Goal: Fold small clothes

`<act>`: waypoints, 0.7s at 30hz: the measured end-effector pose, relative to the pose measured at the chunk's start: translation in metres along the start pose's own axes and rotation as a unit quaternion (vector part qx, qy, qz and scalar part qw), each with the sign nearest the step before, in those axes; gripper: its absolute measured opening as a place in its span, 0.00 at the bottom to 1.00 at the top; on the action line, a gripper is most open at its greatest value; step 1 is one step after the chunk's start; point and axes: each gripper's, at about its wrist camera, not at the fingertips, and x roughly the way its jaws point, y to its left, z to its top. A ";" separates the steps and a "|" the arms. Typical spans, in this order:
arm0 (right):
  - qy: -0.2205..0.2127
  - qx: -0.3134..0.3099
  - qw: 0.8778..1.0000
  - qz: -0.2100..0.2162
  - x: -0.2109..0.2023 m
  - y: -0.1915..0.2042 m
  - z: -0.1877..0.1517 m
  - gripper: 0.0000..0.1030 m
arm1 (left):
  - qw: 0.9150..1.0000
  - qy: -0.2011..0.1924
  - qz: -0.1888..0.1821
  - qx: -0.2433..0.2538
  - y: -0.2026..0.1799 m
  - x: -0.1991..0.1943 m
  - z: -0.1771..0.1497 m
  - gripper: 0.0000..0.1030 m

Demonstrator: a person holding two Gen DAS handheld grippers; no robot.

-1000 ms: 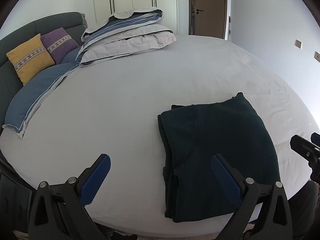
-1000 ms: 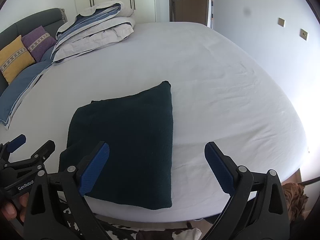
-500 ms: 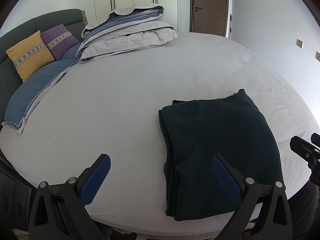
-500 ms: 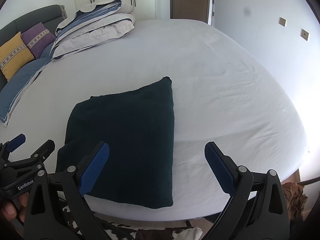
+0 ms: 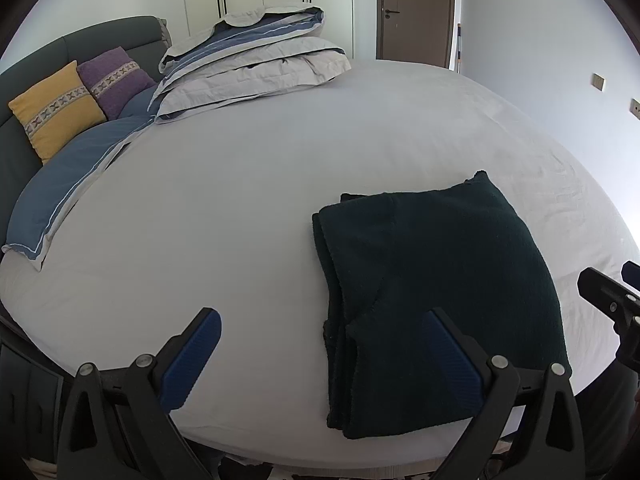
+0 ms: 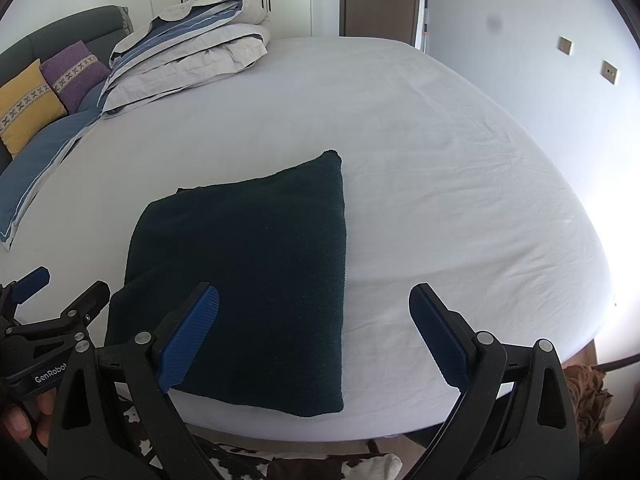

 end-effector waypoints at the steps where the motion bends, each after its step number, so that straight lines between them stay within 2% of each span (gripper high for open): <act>1: 0.000 0.000 1.000 -0.001 0.000 0.000 0.000 0.94 | 1.000 0.000 0.000 0.000 0.000 0.000 0.000 1.00; 21: 0.000 0.001 1.000 -0.004 0.002 0.005 -0.001 0.94 | 1.000 0.000 0.001 0.002 0.000 0.000 -0.001 1.00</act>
